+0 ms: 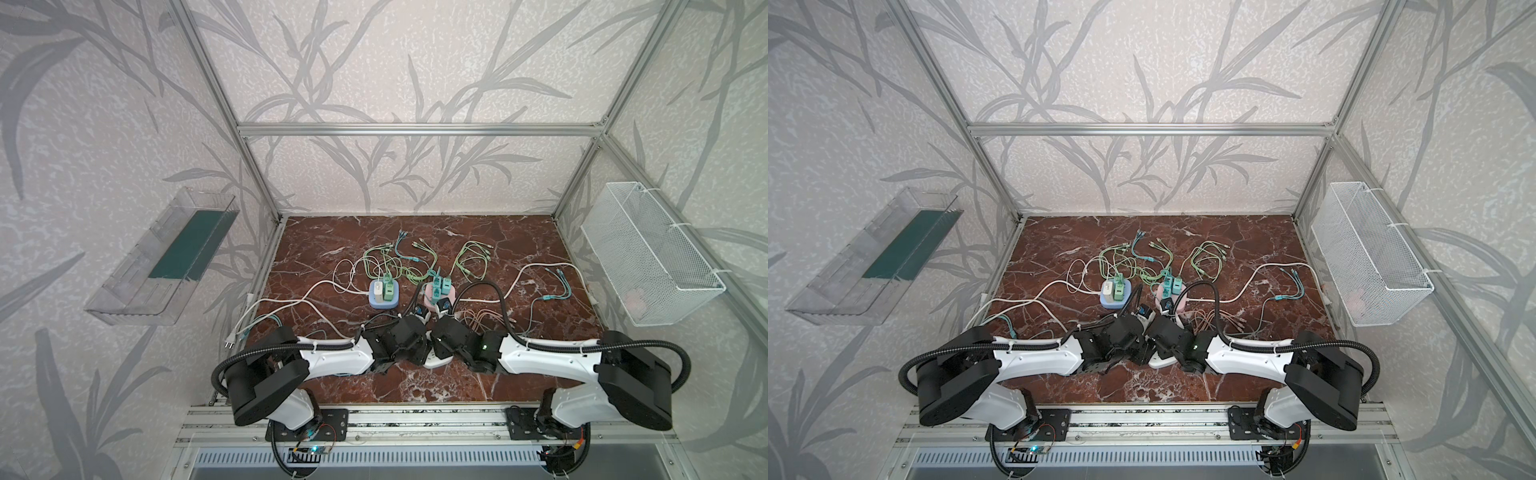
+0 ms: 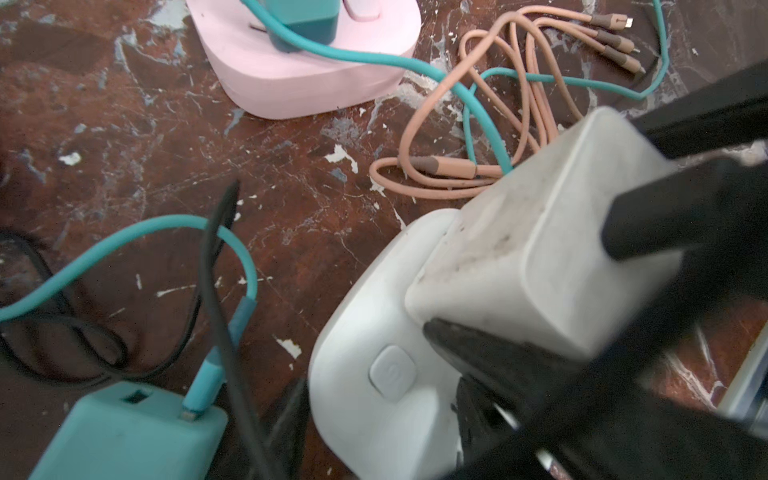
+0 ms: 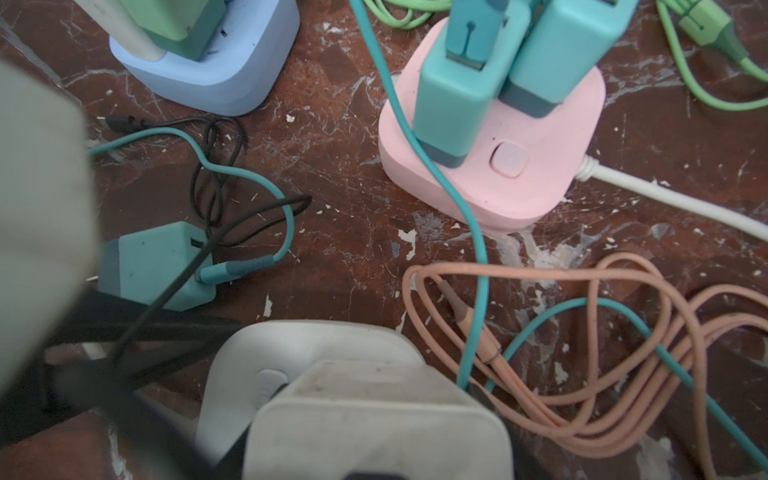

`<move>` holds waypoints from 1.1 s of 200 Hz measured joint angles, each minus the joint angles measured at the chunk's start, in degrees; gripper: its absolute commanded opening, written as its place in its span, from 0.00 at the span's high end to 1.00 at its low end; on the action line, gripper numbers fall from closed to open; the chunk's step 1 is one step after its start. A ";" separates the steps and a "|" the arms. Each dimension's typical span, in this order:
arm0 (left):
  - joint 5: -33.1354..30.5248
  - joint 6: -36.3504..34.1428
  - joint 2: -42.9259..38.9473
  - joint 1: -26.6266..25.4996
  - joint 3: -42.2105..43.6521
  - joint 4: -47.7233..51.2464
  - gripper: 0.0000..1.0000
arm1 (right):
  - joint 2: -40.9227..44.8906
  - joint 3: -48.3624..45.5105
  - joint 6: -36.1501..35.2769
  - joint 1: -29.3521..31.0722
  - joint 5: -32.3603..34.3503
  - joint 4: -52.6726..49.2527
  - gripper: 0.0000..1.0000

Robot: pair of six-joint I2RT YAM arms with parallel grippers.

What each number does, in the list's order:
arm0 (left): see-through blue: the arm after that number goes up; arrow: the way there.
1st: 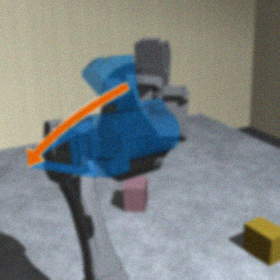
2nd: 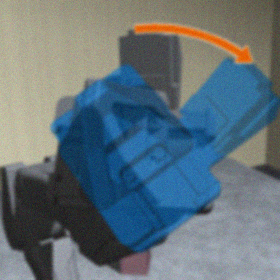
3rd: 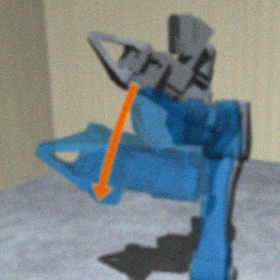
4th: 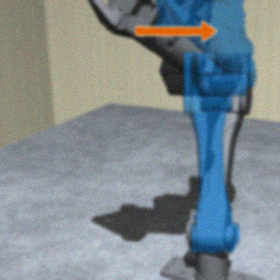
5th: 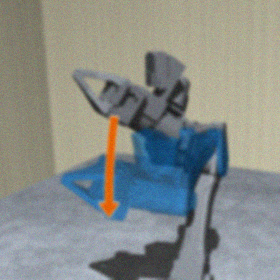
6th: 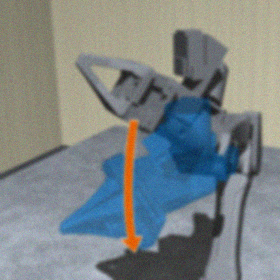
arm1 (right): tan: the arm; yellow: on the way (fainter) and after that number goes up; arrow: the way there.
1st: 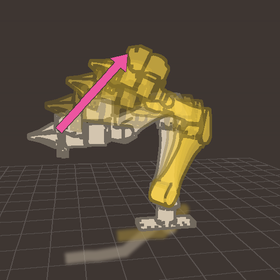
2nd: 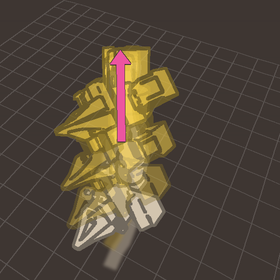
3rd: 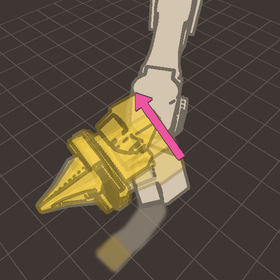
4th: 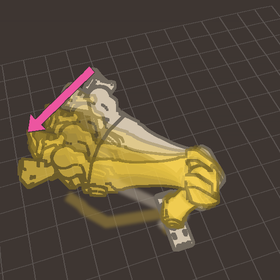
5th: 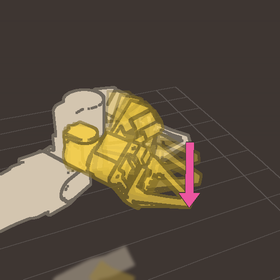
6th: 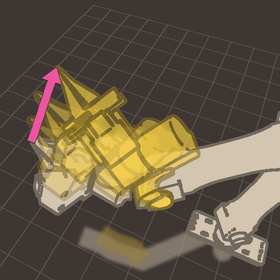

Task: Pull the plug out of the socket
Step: 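Close right gripper on the white charger while left gripper holds the strip, then pull the white charger up from the white strip with right gripper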

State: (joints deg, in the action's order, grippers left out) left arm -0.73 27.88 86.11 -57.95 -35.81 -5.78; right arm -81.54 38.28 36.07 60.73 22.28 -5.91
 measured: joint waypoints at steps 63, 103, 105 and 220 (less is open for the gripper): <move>-0.48 0.66 0.66 0.26 -0.94 0.94 0.57 | -0.15 0.04 0.96 0.57 1.27 -0.35 0.58; -0.74 0.90 1.55 0.35 -1.73 0.96 0.58 | -0.15 0.44 -0.79 0.57 1.53 -1.27 0.58; -0.74 0.87 1.60 0.35 -1.75 0.96 0.58 | -0.15 0.46 -0.85 0.57 1.53 -1.36 0.58; -0.94 1.31 2.19 0.35 -1.77 0.61 0.59 | -0.13 1.86 -3.19 0.57 2.12 -4.00 0.57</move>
State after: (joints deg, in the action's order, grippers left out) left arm -1.67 29.19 88.29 -57.60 -37.58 -5.17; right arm -81.67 40.14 32.88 61.30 24.40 -9.91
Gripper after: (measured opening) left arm 0.413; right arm 0.590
